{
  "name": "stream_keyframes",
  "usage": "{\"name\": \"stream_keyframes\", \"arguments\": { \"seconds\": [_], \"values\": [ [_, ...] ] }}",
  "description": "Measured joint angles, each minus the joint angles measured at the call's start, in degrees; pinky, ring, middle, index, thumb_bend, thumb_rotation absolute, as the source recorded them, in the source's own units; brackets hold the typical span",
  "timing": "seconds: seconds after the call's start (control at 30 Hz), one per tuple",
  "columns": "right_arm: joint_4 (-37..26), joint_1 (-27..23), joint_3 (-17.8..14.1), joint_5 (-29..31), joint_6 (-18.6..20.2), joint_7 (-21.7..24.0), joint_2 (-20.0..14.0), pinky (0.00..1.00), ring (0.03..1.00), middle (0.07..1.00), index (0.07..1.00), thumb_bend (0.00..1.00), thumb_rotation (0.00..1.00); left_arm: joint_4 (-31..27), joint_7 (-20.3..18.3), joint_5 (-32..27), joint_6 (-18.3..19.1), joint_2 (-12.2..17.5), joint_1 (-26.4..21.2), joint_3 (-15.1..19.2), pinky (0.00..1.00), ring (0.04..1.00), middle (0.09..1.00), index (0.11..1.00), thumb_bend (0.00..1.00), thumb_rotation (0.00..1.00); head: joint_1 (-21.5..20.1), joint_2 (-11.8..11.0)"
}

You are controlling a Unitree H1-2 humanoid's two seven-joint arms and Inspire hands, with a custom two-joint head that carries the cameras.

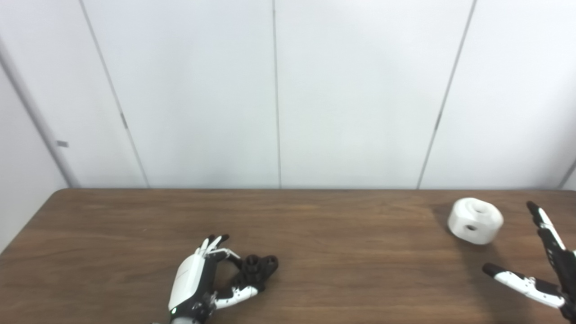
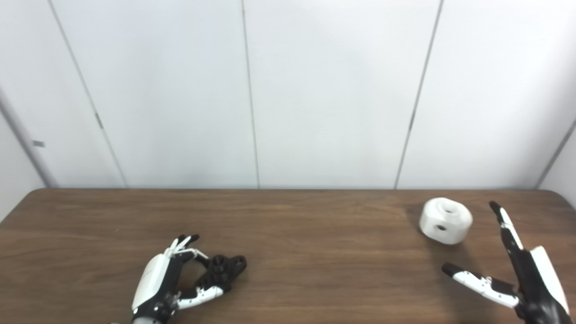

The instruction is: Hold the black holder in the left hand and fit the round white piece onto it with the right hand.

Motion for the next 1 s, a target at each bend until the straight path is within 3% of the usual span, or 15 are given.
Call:
{"name": "stream_keyframes", "arguments": {
  "seconds": [0.1, 0.17, 0.3, 0.4, 0.47, 0.53, 0.63, 0.77, 0.87, 1.0],
  "values": [
    [7.0, -1.0, -0.4, -1.4, -2.2, -1.0, -3.0, 1.0, 1.0, 1.0, 0.98, 0.73, 0.16, 0.0, -0.4, 0.0, -0.3, 0.0, 0.0, -0.1, 1.0, 1.0, 0.919, 0.481, 0.52, 0.04, -1.1, 0.0],
    [12.6, -2.5, -0.4, -2.4, -6.2, -2.8, -4.5, 1.0, 1.0, 1.0, 0.962, 0.8, 0.26, 0.2, -0.5, 0.0, -0.7, 0.1, -0.1, -0.3, 1.0, 1.0, 0.918, 0.481, 0.52, 0.04, -4.5, -0.5],
    [23.2, -5.7, 0.1, -3.7, -11.6, -5.3, -6.2, 1.0, 1.0, 1.0, 0.926, 0.96, 0.54, 0.6, -1.7, -0.1, -2.1, 0.0, -0.5, -1.0, 1.0, 1.0, 0.916, 0.481, 0.52, 0.04, -7.2, -0.8],
    [32.8, -9.3, 1.3, -3.4, -17.0, -5.7, -7.9, 1.0, 1.0, 1.0, 0.904, 1.0, 0.61, 2.0, -1.8, -0.1, -3.6, -0.1, -1.6, -1.2, 1.0, 1.0, 0.911, 0.481, 0.52, 0.04, -8.3, -0.7],
    [33.0, -10.1, 1.4, -3.1, -17.5, -5.6, -8.5, 1.0, 1.0, 1.0, 0.899, 1.0, 0.64, 2.8, -1.8, -0.1, -4.6, -0.1, -2.3, -1.1, 1.0, 1.0, 0.909, 0.481, 0.52, 0.04, -11.4, -1.0],
    [28.8, -10.3, 1.6, -2.9, -16.5, -4.8, -8.8, 1.0, 1.0, 1.0, 0.895, 1.0, 0.65, 3.5, -1.8, 0.0, -5.0, -0.1, -2.7, -1.2, 1.0, 1.0, 0.91, 0.481, 0.52, 0.04, -14.8, -1.3],
    [17.1, -10.3, 2.0, -3.8, -9.1, -2.9, -8.5, 1.0, 1.0, 1.0, 0.887, 1.0, 0.64, 4.9, -1.9, 0.0, -5.6, 0.2, -3.9, -1.5, 1.0, 1.0, 0.909, 0.482, 0.52, 0.04, -17.2, -1.6],
    [-0.1, -11.2, 4.1, -7.2, 7.3, 1.4, -7.3, 0.98, 1.0, 1.0, 0.888, 1.0, 0.57, 6.7, -2.0, 0.0, -7.5, 0.3, -5.1, -1.9, 1.0, 1.0, 0.899, 0.482, 0.52, 0.04, -20.4, -1.8],
    [-5.9, -13.4, 6.3, -9.6, 16.8, 5.1, -7.0, 0.95, 1.0, 1.0, 0.893, 1.0, 0.54, 8.5, -1.9, 0.0, -9.3, 0.3, -6.3, -2.0, 1.0, 1.0, 0.895, 0.482, 0.52, 0.04, -21.5, -2.0],
    [-8.5, -15.8, 7.8, -12.1, 24.6, 7.9, -7.1, 0.94, 1.0, 1.0, 0.897, 1.0, 0.52, 9.2, -1.9, 0.0, -10.7, 0.4, -6.5, -1.9, 1.0, 1.0, 0.893, 0.482, 0.52, 0.04, -23.5, -2.5]
  ]
}}
